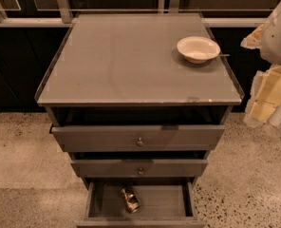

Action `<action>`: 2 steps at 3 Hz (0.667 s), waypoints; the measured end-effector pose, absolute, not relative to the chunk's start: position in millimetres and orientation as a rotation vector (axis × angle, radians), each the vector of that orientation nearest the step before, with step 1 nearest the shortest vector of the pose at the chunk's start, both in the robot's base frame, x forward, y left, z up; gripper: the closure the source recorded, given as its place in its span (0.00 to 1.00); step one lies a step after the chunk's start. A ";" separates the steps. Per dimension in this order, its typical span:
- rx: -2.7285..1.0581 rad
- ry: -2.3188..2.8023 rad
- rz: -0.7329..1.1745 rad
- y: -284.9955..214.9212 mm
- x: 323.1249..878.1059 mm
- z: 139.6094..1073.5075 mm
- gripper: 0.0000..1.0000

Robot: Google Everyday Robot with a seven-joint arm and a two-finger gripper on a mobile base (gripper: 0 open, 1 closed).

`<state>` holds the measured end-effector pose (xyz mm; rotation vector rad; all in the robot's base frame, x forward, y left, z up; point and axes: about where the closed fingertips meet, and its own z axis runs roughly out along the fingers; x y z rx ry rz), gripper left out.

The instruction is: Pick orange can from bottom drawer and place on counter

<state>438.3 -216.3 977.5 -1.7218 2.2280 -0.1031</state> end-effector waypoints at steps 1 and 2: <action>-1.722 2.228 -0.103 -216.3 438.3 977.5 0.00; -1.688 2.224 -0.071 -215.9 434.4 964.0 0.00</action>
Offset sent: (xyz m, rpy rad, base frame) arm -0.0103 -0.0005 -0.0419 0.0950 0.0061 -0.0331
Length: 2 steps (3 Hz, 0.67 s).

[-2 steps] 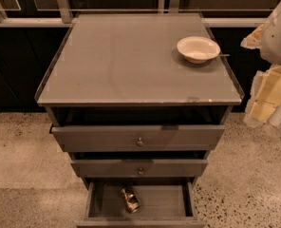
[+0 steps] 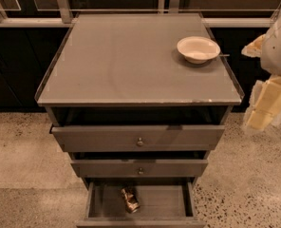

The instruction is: Pick orange can from bottom drawer and place on counter

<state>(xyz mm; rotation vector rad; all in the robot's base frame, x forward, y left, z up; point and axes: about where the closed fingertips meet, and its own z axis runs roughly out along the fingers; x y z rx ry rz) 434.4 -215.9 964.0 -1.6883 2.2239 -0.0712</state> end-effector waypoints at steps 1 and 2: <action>-1.558 2.244 0.057 -202.7 418.1 926.2 0.00; -1.429 2.249 0.295 -161.4 407.2 857.8 0.00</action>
Offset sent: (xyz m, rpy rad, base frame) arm 0.0008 0.1169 -0.2386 0.5846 0.0570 -0.2199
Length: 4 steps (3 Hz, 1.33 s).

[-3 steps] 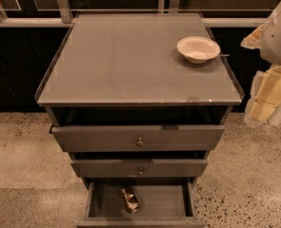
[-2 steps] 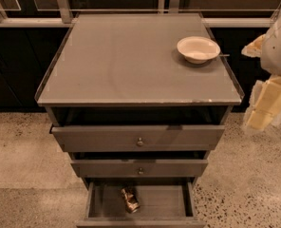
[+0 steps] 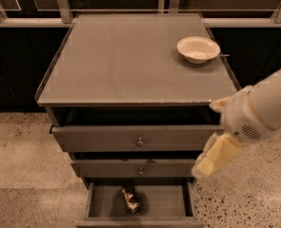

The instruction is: Pick orange can from bottom drawer and place on counter

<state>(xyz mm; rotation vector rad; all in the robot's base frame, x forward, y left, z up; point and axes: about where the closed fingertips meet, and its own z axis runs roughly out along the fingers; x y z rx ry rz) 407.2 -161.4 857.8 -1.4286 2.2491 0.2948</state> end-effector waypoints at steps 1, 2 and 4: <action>-1.347 2.280 0.482 -113.4 407.6 777.2 0.00; -1.299 2.260 0.443 -111.8 420.5 767.9 0.00; -1.228 2.263 0.603 -83.3 397.1 715.8 0.00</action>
Offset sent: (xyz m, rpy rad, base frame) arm -0.0009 0.0406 -0.0680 0.0994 0.0787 -0.0199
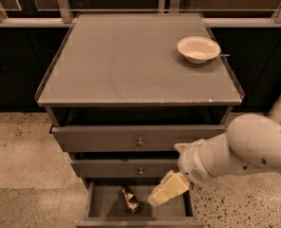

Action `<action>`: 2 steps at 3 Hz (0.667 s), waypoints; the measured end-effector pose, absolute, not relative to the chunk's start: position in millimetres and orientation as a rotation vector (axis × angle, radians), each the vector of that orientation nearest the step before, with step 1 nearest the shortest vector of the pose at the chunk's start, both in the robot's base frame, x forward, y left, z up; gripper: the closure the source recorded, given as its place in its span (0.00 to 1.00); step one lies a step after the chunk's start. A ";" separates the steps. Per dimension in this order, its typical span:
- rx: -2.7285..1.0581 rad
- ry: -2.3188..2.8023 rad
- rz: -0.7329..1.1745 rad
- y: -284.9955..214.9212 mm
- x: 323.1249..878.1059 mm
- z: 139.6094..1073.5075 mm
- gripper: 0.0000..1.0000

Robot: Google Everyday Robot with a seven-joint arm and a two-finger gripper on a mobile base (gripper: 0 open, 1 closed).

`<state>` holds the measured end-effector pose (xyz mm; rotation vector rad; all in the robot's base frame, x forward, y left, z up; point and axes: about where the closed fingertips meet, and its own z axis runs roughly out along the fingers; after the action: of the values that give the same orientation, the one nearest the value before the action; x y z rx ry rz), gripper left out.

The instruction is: Pick orange can from bottom drawer and place on counter

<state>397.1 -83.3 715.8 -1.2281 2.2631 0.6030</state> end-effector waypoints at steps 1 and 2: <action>-1.105 2.231 0.767 -43.1 404.0 656.4 0.00; -1.021 2.204 0.816 -21.4 427.8 621.9 0.00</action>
Offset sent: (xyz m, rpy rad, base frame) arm 0.0681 0.0969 -0.1404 0.2744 0.0525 -0.1010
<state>427.8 -21.4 621.9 -1.0214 2.2045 0.8156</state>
